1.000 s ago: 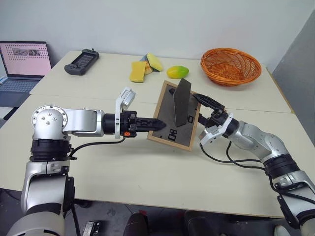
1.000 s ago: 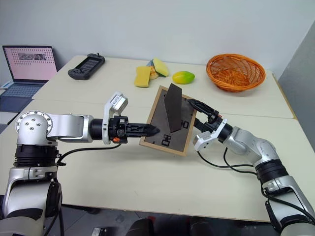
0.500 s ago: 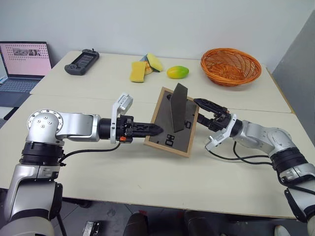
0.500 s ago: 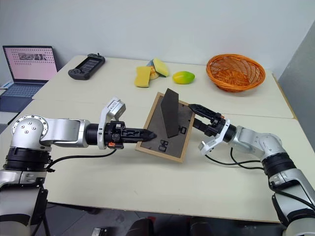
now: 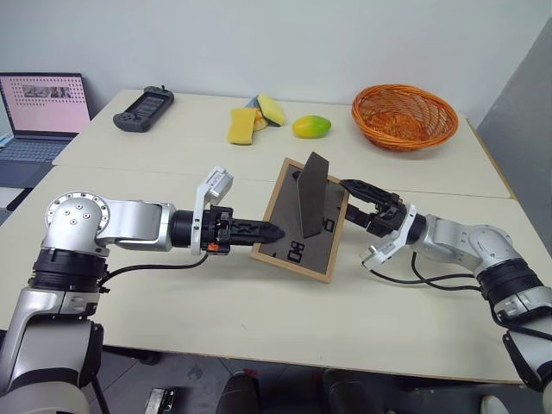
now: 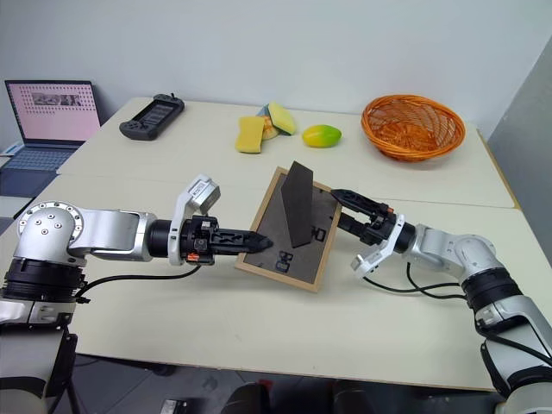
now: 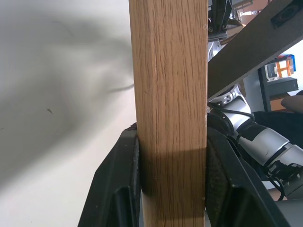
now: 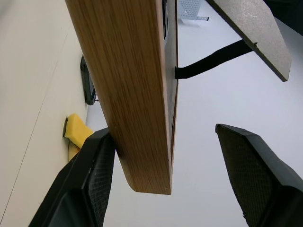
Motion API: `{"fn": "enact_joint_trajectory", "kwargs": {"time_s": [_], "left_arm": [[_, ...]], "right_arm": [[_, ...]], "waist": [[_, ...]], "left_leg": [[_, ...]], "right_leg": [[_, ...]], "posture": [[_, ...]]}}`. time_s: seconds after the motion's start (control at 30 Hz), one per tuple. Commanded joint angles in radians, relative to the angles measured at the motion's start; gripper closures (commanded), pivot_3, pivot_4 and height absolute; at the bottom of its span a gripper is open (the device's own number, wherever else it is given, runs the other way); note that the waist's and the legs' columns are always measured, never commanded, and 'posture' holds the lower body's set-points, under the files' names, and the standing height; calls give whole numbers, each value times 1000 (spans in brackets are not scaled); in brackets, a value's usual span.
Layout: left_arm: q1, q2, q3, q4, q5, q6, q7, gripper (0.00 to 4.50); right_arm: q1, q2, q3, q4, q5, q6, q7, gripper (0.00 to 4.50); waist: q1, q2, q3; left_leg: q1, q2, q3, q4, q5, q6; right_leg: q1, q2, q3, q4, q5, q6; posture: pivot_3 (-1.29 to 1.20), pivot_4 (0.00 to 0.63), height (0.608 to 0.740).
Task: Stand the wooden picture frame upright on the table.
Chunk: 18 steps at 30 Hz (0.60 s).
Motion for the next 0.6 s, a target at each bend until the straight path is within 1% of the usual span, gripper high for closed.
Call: {"fn": "enact_joint_trajectory", "kwargs": {"time_s": [0.03,0.1,0.17,0.23,0.33,0.6], "left_arm": [[-21,20,5,-31,-24,-7,-24,3208],[-21,22,2,-32,-24,-8,-26,3208],[-21,24,1,-33,-24,-9,-29,3208],[-20,25,0,-34,-24,-10,-30,3208],[-21,25,-2,-33,-24,-12,-30,3208],[-21,20,-2,-26,-24,-23,-18,3208]], "right_arm": [[-20,-7,-9,-34,16,-7,-24,1901],[-19,-6,-6,-36,15,-9,-25,2287],[-18,-6,-4,-37,16,-8,-26,2763],[-18,-6,-3,-37,18,-8,-26,3102],[-20,-4,1,-35,17,-7,-30,3198],[-14,3,1,-38,23,8,-22,3206]], "waist": [[0,0,0],[0,0,0],[0,0,0],[0,0,0],[0,0,0],[0,0,0]], "left_leg": [[0,0,0,0,0,0],[0,0,0,0,0,0],[0,0,0,0,0,0],[0,0,0,0,0,0],[0,0,0,0,0,0],[0,0,0,0,0,0]], "right_leg": [[0,0,0,0,0,0],[0,0,0,0,0,0],[0,0,0,0,0,0],[0,0,0,0,0,0],[0,0,0,0,0,0],[0,0,0,0,0,0]], "posture": [[0,150,740],[0,150,740],[0,150,740],[0,150,740],[0,150,740],[0,150,740]]}}
